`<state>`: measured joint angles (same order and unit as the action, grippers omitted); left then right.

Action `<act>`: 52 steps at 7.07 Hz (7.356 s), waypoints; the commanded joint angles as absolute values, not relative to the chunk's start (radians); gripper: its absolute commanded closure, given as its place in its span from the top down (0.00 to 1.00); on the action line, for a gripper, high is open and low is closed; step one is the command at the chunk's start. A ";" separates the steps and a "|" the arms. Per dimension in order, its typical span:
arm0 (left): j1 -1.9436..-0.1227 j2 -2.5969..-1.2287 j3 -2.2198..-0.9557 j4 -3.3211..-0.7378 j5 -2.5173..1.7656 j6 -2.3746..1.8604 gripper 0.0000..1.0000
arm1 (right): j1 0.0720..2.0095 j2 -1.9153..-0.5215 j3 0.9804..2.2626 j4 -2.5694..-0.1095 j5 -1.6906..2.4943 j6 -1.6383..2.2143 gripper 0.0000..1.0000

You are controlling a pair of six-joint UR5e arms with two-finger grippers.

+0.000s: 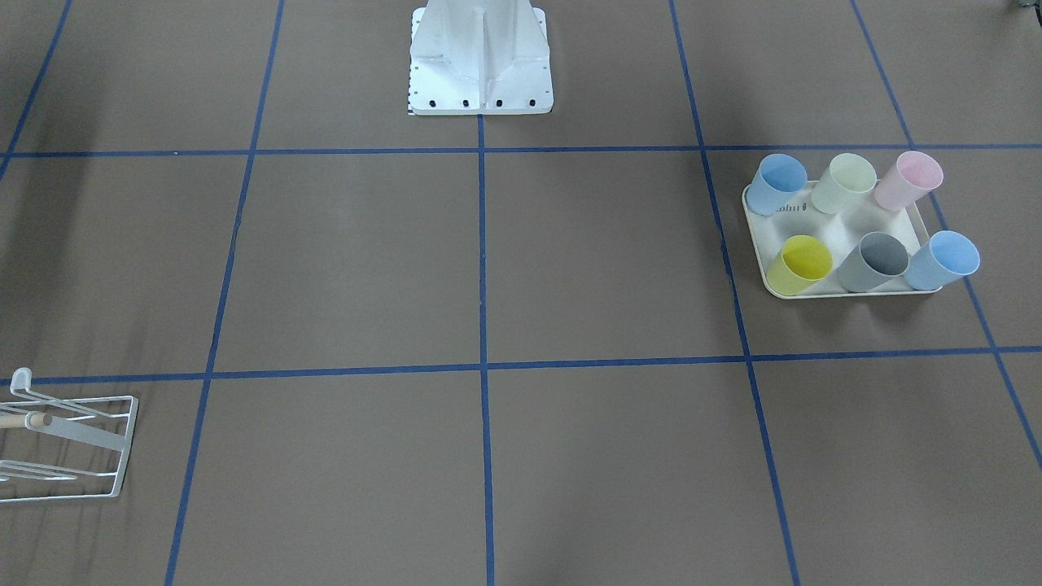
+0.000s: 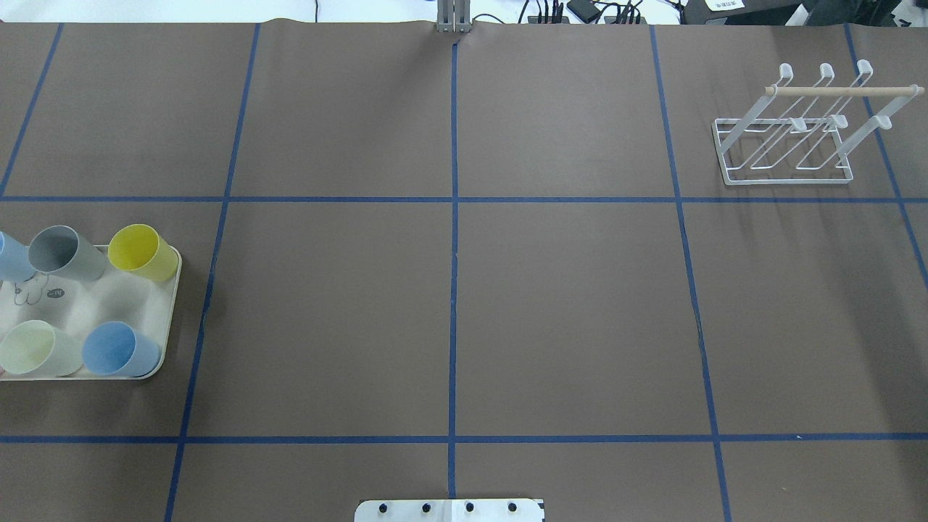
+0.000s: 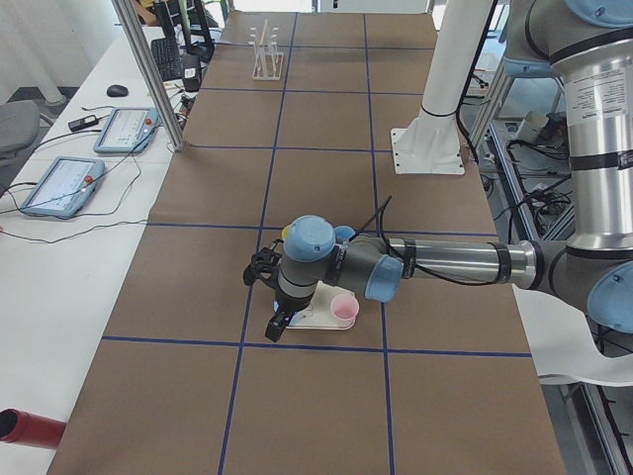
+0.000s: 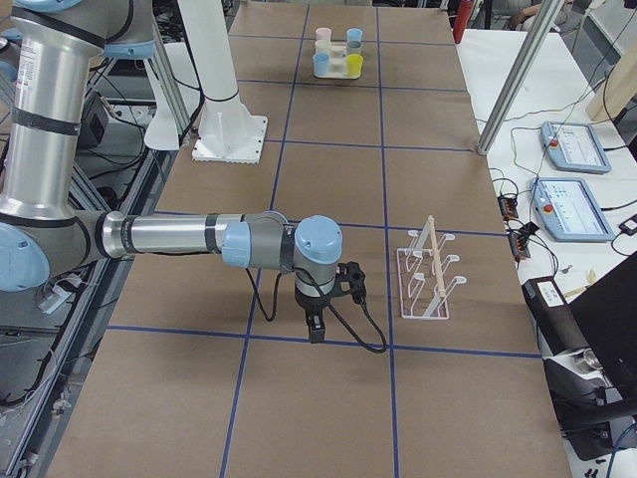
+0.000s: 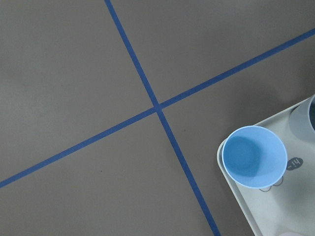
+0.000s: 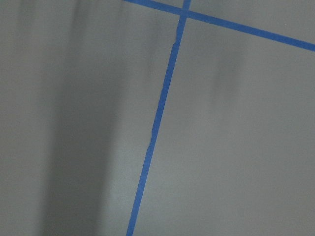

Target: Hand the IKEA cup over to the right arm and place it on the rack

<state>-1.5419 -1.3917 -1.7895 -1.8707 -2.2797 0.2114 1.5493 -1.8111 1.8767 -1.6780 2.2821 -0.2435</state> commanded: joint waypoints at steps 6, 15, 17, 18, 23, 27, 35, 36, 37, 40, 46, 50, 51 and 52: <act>-1.542 -1.572 -1.769 -2.090 -2.269 0.210 1.00 | 1.549 -1.710 2.021 -1.677 2.298 -0.195 1.00; -1.466 -1.553 -1.657 -2.329 -2.279 0.209 1.00 | 1.432 -1.631 2.155 -1.675 2.459 0.007 0.99; -1.447 -1.510 -1.649 -2.425 -2.273 0.050 1.00 | 1.291 -1.617 2.222 -1.675 2.357 0.215 0.99; -1.418 -1.471 -1.637 -2.489 -2.267 -0.019 1.00 | 1.249 -1.593 2.230 -1.658 2.347 0.291 0.99; -1.279 -1.420 -1.522 -2.652 -2.106 -0.172 1.00 | 1.152 -1.592 2.221 -1.522 2.281 0.457 0.99; -1.201 -1.420 -1.402 -2.807 -2.095 -0.204 1.00 | 1.152 -1.591 2.215 -1.522 2.281 0.457 0.99; -1.175 -1.422 -1.393 -2.810 -2.075 -0.190 0.21 | 1.154 -1.592 2.206 -1.520 2.269 0.456 0.99; -1.175 -1.422 -1.393 -2.810 -2.077 -0.189 0.28 | 1.152 -1.592 2.206 -1.520 2.269 0.456 0.99; -1.175 -1.424 -1.394 -2.810 -2.077 -0.189 0.32 | 1.154 -1.592 2.206 -1.520 2.269 0.456 0.99; -1.167 -1.424 -1.394 -2.809 -2.079 -0.183 0.33 | 1.154 -1.592 2.206 -1.520 2.254 0.457 0.99; -1.150 -1.422 -1.393 -2.809 -2.079 -0.183 0.03 | 1.152 -1.592 2.206 -1.520 2.243 0.457 0.99; -1.164 -1.422 -1.422 -2.801 -2.178 -0.147 0.00 | 1.152 -1.591 2.206 -1.520 2.243 0.457 0.99; -1.184 -1.422 -1.430 -2.800 -2.177 -0.149 0.00 | 1.152 -1.591 2.206 -1.520 2.243 0.457 0.99; -1.239 -1.425 -1.434 -2.795 -2.177 -0.149 0.00 | 1.152 -1.588 2.207 -1.519 2.243 0.457 0.99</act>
<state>-1.1906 -1.4227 -1.4270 -2.7994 -2.1723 -0.1507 1.1521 -1.5898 2.2063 -1.5198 2.2427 0.4571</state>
